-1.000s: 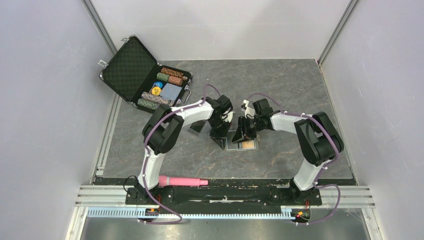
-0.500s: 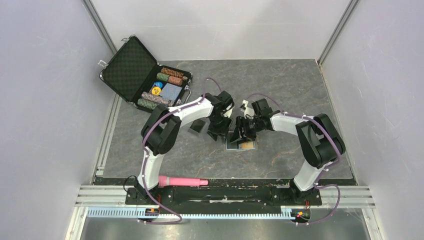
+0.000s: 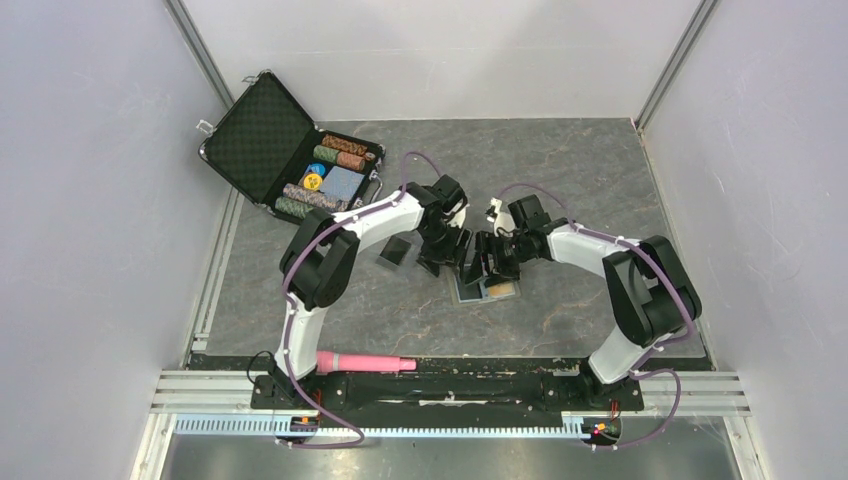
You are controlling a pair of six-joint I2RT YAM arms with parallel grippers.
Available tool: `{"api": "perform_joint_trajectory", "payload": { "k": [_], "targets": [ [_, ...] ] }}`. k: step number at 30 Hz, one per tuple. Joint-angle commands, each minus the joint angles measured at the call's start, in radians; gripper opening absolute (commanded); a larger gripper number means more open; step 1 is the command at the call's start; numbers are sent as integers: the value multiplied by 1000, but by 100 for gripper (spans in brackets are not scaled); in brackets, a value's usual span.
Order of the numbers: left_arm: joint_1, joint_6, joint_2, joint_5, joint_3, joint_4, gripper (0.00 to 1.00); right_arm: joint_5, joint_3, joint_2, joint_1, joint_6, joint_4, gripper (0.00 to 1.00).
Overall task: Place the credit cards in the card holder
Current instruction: Insert the credit card into the card holder, then close the card holder at the center of the board.
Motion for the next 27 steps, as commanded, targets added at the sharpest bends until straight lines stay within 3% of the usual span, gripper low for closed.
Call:
{"api": "perform_joint_trajectory", "payload": {
  "k": [1, 5, 7, 14, 20, 27],
  "targets": [
    [35, -96, -28, 74, -31, 75, 69, 30, 23, -32, -37, -38, -16, 65],
    [41, -112, -15, 67, -56, 84, 70, 56, 7, -28, -76, -75, -33, 56],
    [41, -117, -4, 82, -55, 90, 70, 76, -9, -24, -93, -97, -38, 45],
    [38, -167, 26, 244, -65, 203, 70, 65, -96, -4, -112, -105, 3, 21],
    [35, -192, 21, 325, -62, 266, 63, 32, -133, 4, -120, -80, 44, 15],
    [36, -242, -4, 426, -66, 361, 42, 15, -128, 6, -125, -67, 55, 14]
  ]
}}
